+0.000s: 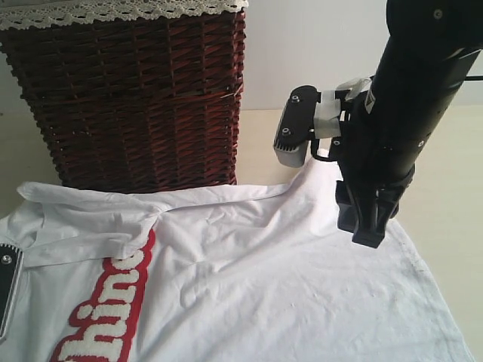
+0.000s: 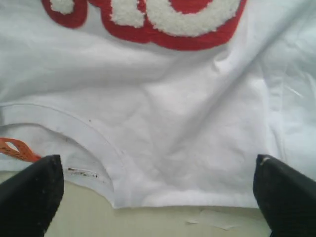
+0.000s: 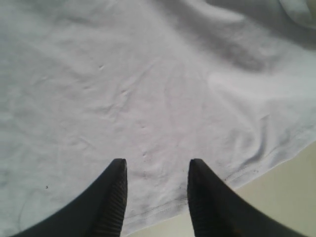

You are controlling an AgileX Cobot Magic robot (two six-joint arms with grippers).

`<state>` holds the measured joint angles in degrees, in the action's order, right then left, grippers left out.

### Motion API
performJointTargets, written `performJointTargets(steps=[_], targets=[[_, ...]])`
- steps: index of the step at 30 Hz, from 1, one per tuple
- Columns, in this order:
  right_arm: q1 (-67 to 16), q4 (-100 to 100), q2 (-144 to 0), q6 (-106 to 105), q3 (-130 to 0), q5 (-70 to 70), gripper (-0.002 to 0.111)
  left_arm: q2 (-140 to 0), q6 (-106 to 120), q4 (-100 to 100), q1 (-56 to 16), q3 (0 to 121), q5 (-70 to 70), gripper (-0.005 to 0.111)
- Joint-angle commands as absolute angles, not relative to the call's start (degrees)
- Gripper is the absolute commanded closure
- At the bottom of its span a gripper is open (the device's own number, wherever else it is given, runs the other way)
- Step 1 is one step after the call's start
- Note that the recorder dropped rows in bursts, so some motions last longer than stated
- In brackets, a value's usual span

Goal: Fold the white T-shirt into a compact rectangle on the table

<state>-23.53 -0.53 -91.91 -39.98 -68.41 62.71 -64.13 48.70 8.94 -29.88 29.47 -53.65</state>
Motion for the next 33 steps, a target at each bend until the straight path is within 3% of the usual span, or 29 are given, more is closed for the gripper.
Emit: performJointTargets(steps=[1, 6, 9, 14, 20, 33], targets=[[-23.34, 0.00, -91.89, -40.51, -68.31, 62.42, 0.068, -64.08, 54.65, 8.44, -23.31, 30.85, -47.95, 0.005], [-23.34, 0.00, -91.89, -40.51, -68.31, 62.12, 0.068, -68.76, 59.73, 9.44, -17.95, 32.97, -44.49, 0.010], [-23.34, 0.49, -91.89, -40.51, -68.31, 62.00, 0.068, -72.96, 59.73, 10.23, -14.48, 34.60, -40.22, 0.022], [-23.34, 0.48, -92.02, -40.65, -68.31, 61.18, 0.068, -78.35, 57.43, 8.21, -11.14, 37.06, -33.53, 0.064], [-23.34, 0.48, -93.95, -40.65, -68.31, 59.74, 0.068, -81.41, 56.26, 8.02, -11.14, 37.06, -30.58, 0.106], [-23.34, 1.39, -97.29, -40.39, -68.31, 58.14, 0.068, -81.02, 53.17, 2.39, -11.14, 36.95, -34.73, 0.107]])
